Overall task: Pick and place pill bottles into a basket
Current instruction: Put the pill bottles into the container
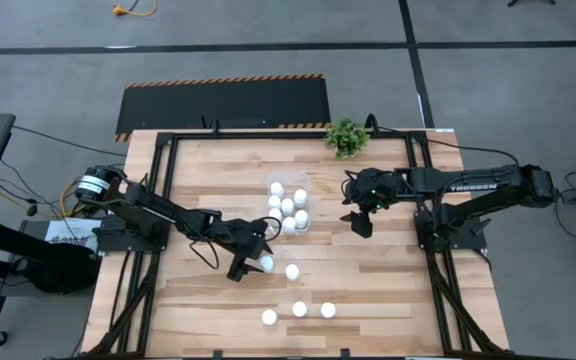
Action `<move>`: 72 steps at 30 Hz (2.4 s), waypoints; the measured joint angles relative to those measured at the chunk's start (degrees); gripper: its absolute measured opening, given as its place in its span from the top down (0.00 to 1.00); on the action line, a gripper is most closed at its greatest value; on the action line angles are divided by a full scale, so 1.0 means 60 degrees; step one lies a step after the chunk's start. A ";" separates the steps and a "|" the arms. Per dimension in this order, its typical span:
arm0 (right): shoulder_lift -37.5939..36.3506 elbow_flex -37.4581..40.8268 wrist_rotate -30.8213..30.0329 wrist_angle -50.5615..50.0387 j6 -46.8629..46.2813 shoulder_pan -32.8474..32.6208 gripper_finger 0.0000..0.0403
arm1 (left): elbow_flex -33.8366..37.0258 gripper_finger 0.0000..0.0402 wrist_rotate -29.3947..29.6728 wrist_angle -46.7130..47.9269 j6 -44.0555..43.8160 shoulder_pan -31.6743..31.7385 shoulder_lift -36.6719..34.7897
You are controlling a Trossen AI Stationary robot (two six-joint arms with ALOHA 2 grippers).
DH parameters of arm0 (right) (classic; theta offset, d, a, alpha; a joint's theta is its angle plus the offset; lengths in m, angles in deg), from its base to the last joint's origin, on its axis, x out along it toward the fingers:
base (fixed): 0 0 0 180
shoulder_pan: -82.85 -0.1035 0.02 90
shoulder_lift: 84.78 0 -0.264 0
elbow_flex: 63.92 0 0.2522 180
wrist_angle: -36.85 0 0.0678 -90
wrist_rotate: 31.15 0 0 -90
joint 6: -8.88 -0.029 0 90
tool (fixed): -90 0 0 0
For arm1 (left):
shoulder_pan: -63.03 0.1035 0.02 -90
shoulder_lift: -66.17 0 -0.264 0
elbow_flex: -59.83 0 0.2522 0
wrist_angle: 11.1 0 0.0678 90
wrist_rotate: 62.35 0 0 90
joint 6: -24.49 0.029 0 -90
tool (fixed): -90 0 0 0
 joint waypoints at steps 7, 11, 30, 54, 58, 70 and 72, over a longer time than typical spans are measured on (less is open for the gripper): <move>-0.0002 0.0000 0.0000 0.0000 0.0004 0.0000 0.39 | 0.0000 0.37 -0.0037 0.0037 0.0004 0.0000 0.0000; 0.0000 0.0000 0.0000 0.0000 0.0004 0.0000 0.39 | 0.0000 0.47 -0.0333 -0.0009 0.0007 0.0004 0.0000; 0.0000 0.0000 0.0000 0.0121 -0.0048 0.0000 0.39 | -0.0011 0.58 -0.0552 -0.0082 -0.0042 0.0129 -0.0844; 0.0001 0.0004 0.0000 0.0826 -0.0190 0.0007 0.39 | -0.4326 0.61 0.0197 0.4404 0.2029 0.3018 -0.1705; -0.0001 0.0004 0.0000 0.1282 -0.0321 0.0010 0.39 | -0.4371 0.60 -0.0232 0.4351 0.2127 0.3879 -0.1705; 0.0160 0.0025 -0.0033 0.1602 -0.0423 0.0007 0.39 | -0.4353 0.60 -0.1790 0.4487 0.2470 0.5709 -0.0929; 0.0386 -0.0007 -0.0036 0.1765 -0.0423 0.0007 0.39 | -0.4357 0.60 -0.1814 0.4354 0.2682 0.5796 -0.0615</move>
